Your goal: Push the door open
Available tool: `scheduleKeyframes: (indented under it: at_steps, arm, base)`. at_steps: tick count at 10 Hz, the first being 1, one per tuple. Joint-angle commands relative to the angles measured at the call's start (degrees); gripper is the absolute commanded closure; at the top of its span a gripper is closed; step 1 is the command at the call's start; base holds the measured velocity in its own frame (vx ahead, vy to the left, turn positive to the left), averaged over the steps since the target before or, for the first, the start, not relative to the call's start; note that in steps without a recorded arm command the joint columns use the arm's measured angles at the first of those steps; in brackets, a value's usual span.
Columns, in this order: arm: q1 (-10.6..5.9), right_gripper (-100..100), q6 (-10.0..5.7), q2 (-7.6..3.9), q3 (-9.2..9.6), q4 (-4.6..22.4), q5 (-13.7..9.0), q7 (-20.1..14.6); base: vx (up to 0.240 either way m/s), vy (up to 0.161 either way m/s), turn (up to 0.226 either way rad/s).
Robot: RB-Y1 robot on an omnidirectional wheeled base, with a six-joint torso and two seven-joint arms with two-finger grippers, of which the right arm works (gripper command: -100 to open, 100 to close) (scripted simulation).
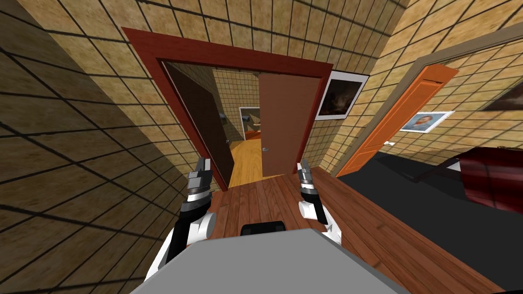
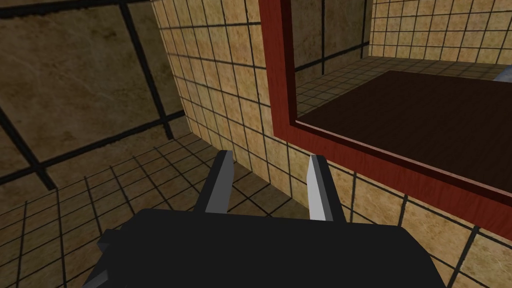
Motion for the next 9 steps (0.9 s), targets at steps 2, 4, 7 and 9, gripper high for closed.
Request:
scheduleKeyframes:
  at_steps: [2, 4, 7, 9]
  arm:
    - [-1.32, -100, 0.16, -0.19, -0.14, 3.16, -0.27, -0.27]
    - [-2.91, -100, -0.28, -0.51, -0.31, 7.11, -0.62, -0.61]
    - [-4.54, -100, -0.72, -0.82, -0.49, 11.1, -0.97, -0.96]
    - [-5.36, -100, -0.95, -0.97, -0.58, 13.97, -1.15, -1.14]
  base:
    - [0.082, -0.014, 0.088]
    - [0.069, -0.014, 0.102]
    - [0.06, -0.006, 0.09]
    - [0.057, -0.016, 0.068]
